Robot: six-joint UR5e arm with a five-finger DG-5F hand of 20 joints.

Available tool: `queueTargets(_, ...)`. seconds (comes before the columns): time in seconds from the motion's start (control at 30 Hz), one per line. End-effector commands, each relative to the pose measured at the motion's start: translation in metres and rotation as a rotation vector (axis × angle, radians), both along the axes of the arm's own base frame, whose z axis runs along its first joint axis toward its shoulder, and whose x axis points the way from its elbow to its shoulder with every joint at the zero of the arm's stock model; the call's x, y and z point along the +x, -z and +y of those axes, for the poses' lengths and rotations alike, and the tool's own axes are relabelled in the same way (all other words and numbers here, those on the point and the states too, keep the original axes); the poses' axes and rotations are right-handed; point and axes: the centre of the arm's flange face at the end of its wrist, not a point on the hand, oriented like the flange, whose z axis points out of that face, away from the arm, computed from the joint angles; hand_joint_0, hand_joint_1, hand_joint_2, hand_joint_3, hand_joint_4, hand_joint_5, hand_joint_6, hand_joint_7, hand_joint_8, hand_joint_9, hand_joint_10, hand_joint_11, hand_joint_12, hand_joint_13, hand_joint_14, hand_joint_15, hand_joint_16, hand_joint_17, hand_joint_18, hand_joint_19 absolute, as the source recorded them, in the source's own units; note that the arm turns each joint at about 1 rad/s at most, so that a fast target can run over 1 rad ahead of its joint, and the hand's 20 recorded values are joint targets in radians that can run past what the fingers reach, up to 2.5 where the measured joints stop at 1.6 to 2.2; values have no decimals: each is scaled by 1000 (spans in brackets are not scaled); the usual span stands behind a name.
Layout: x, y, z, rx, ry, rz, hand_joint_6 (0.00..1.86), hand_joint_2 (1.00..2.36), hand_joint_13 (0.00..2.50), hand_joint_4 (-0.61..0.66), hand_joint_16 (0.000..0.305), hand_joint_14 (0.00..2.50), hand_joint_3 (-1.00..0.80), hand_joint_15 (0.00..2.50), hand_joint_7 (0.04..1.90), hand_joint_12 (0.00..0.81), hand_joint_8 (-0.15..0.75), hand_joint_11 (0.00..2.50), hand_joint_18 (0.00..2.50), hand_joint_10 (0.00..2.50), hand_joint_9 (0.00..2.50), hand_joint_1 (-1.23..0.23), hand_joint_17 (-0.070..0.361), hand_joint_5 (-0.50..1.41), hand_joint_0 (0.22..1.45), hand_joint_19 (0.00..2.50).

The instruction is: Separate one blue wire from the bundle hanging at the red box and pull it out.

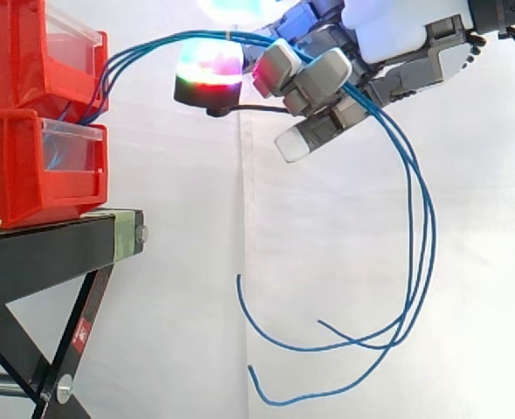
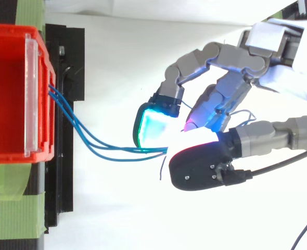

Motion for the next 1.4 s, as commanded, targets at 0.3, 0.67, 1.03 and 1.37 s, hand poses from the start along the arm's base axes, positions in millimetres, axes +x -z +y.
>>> queueTargets(0.3, 0, 0, 0, -40, -7, 11, 860, 1015, 1266, 213, 48, 73, -295, 1584, 893, 421, 358, 1330, 830, 9, 1096, -781, 109, -155, 550, 512)
queueTargets(0.67, 0, 0, 0, -40, -7, 11, 862, 1001, 1309, 228, 49, 52, -487, 1584, 891, 431, 377, 1334, 866, 9, 1126, -834, 111, -153, 522, 506)
queueTargets(1.03, 0, 0, 0, -40, -7, 11, 875, 1001, 1360, 223, 48, 0, -492, 1604, 929, 435, 381, 1335, 904, 11, 1169, -865, 108, -139, 516, 509)
queueTargets(1.37, 0, 0, 0, -40, -10, 11, 879, 1010, 1377, 205, 45, 2, -383, 1608, 963, 412, 370, 1348, 907, 12, 1192, -842, 102, -128, 562, 520)
